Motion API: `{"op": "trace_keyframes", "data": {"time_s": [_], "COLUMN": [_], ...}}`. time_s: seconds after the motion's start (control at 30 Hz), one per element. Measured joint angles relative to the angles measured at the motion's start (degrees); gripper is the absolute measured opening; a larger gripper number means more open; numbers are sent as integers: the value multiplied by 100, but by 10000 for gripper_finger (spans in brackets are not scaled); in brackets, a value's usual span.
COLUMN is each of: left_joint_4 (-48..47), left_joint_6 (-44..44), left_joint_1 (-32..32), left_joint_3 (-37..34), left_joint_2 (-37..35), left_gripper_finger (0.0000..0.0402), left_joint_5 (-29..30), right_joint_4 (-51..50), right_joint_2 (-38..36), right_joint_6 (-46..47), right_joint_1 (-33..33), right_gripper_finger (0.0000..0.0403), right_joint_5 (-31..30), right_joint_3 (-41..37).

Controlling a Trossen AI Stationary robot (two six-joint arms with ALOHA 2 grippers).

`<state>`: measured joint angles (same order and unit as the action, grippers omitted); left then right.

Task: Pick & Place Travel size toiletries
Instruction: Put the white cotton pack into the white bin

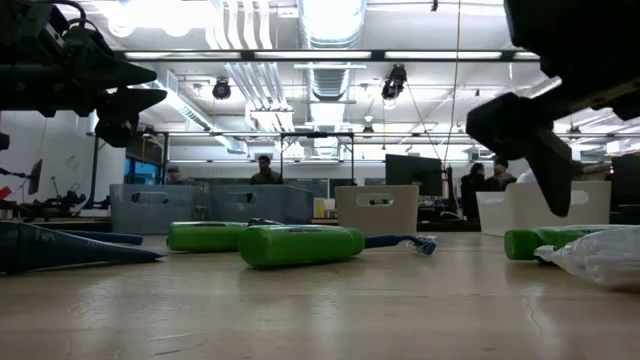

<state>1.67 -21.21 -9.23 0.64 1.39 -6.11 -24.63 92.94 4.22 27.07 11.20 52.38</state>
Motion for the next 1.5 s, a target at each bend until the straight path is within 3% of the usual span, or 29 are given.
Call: {"op": "trace_keyframes", "data": {"time_s": [0.23,0.47,0.6,1.17,1.5], "left_joint_4": [0,3,0,0,0], "left_joint_6": [0,0,1,0,0], "left_joint_1": [0,0,0,4,1], "left_joint_3": [0,0,0,0,0], "left_joint_2": [-2,13,37,55,55], "left_gripper_finger": [156,156,156,156,156], "left_joint_5": [0,-2,0,0,1], "right_joint_4": [746,976,1029,1056,1373], "right_joint_2": [249,497,514,470,-53], "right_joint_6": [-125,-133,-206,-435,-722], "right_joint_1": [150,147,149,142,-230], "right_gripper_finger": [341,351,337,127,56], "right_joint_5": [0,-266,-421,-510,-297], "right_joint_3": [-301,-563,-631,-657,-702]}}
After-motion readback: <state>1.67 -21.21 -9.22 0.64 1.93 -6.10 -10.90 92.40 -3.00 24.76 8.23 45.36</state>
